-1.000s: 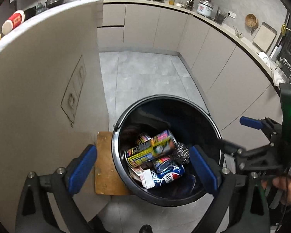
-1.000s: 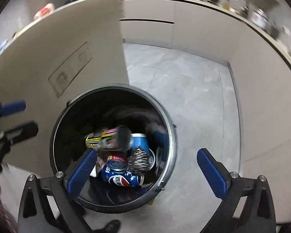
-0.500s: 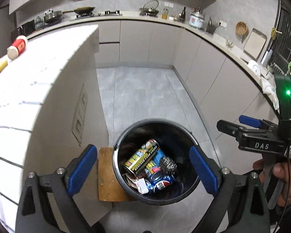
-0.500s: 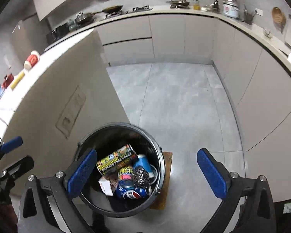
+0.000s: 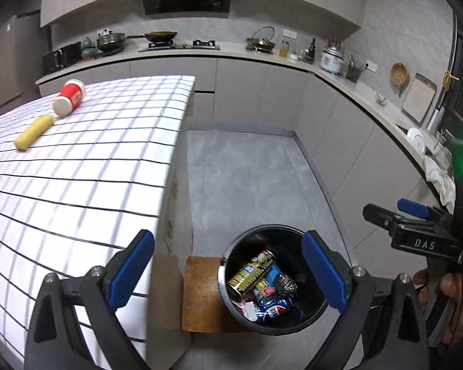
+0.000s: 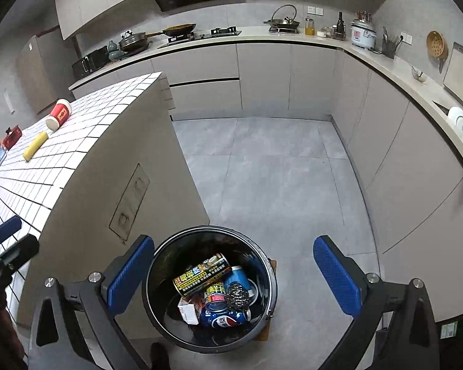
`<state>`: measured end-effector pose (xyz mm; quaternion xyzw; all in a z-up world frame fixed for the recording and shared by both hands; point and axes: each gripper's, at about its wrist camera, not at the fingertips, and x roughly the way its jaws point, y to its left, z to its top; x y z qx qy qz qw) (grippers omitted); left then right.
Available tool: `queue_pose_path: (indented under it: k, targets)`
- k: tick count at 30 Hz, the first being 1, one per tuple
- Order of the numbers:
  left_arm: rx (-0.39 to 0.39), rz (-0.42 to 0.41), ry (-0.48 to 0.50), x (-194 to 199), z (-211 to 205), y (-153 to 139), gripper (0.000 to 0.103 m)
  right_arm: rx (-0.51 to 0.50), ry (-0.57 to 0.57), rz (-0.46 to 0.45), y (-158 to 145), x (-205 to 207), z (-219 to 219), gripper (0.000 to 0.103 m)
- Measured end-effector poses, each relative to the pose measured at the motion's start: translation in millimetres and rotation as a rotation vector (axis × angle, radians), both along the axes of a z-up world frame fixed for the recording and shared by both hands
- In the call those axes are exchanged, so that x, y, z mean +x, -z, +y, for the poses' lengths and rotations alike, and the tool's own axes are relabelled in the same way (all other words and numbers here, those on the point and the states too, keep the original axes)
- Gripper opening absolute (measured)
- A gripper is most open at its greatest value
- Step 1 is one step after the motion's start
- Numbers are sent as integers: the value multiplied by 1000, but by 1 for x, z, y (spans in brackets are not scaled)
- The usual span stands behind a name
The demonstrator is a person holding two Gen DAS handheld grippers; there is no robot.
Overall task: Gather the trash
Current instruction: 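Move both tools back over the island toward the yellow sponge and red cup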
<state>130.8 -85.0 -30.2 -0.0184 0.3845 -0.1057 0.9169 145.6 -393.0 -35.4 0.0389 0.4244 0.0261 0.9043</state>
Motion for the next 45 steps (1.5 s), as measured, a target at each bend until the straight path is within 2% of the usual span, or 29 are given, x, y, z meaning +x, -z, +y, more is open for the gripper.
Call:
queue_pose_path:
  k: [6,11,19,24,35,41,45]
  targets:
    - [3,-22,-48,-1,29,-13,97,9,6,0,-9,4,6,103]
    - [23,-45,-113,-2,63,-23,97,44,-7,-42,-26,14,25,103]
    - [44,-70,-250,0,148,-34,97,68,-85,-75,-45,36,91,103]
    - [37,-75,-289,18,199,-33,97,58,-105,-81,-50,50,135,103]
    - [9,-70,-279,85,302,-31,97,33,-77,-92,-66,112,240,103]
    - [7,-65,-242,127,333,-31,97,34,-76,-129,-75,144,296,103]
    - [26,-51,-194,161,346,-25,92,36,-63,-172,-83,165,323,103]
